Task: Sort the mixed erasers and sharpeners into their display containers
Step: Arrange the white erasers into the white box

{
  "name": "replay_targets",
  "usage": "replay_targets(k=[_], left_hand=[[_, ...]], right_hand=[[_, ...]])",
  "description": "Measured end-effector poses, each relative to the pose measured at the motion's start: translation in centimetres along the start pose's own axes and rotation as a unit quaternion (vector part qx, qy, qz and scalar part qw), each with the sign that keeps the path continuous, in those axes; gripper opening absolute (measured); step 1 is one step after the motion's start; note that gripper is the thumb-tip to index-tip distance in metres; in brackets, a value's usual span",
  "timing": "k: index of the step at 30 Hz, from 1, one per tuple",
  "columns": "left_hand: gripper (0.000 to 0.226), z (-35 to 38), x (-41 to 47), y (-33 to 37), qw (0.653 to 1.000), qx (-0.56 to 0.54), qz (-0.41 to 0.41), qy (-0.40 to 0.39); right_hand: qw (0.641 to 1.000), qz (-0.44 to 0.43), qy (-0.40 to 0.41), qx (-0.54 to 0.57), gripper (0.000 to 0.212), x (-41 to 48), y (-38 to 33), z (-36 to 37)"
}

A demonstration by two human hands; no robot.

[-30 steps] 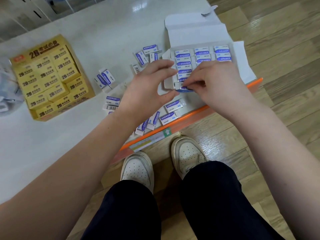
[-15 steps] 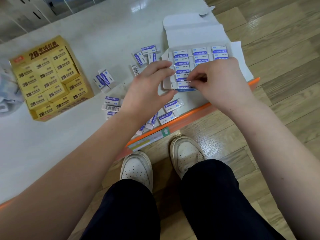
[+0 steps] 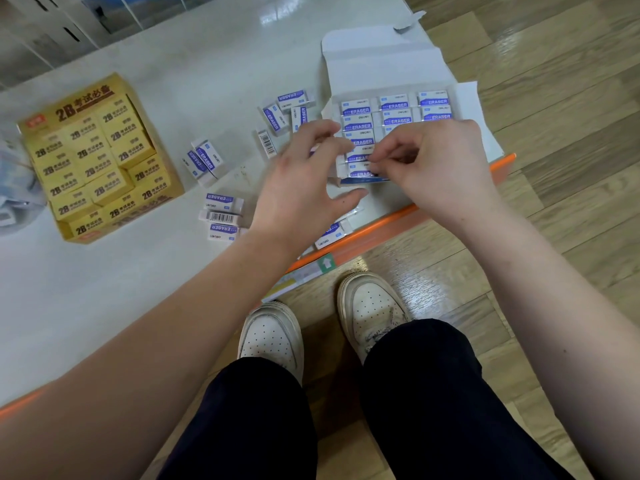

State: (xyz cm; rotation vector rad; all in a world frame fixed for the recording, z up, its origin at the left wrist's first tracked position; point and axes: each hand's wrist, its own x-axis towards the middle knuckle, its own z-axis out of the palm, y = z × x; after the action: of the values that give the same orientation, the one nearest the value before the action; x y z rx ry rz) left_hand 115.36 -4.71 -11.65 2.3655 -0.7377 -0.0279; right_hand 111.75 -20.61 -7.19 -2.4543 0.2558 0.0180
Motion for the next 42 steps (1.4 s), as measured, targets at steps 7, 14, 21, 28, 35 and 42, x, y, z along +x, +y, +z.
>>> replay_targets(k=[7, 14, 21, 28, 35, 42], left_hand=[[0.048, -0.2, 0.4, 0.9, 1.0, 0.021, -0.023, 0.002], [0.029, -5.0, -1.3, -2.4, 1.0, 0.011, -0.028, -0.004], [0.025, -6.7, -0.8, -3.7, 0.995, 0.029, -0.075, -0.062], [0.035, -7.0, -2.8, -3.5, 0.975, 0.013, -0.024, -0.219], [0.048, -6.8, -3.9, -3.2, 0.97, 0.076, -0.049, -0.226], [0.047, -5.9, -3.2, -3.3, 0.979, 0.109, -0.142, -0.101]], right_hand=[[0.998, -0.039, 0.03, -0.033, 0.017, -0.8, 1.1, -0.7], [0.99, -0.143, -0.015, 0.009, 0.016, -2.9, -0.9, 0.0], [0.974, -0.146, -0.134, -0.109, 0.03, -3.2, -1.0, 3.2], [0.974, -0.122, -0.131, -0.138, 0.027, -2.5, -1.2, 3.4], [0.982, -0.147, -0.041, -0.115, 0.02, -2.8, -1.9, 5.1], [0.98, -0.178, -0.006, -0.082, 0.019, -2.8, -2.2, 6.4]])
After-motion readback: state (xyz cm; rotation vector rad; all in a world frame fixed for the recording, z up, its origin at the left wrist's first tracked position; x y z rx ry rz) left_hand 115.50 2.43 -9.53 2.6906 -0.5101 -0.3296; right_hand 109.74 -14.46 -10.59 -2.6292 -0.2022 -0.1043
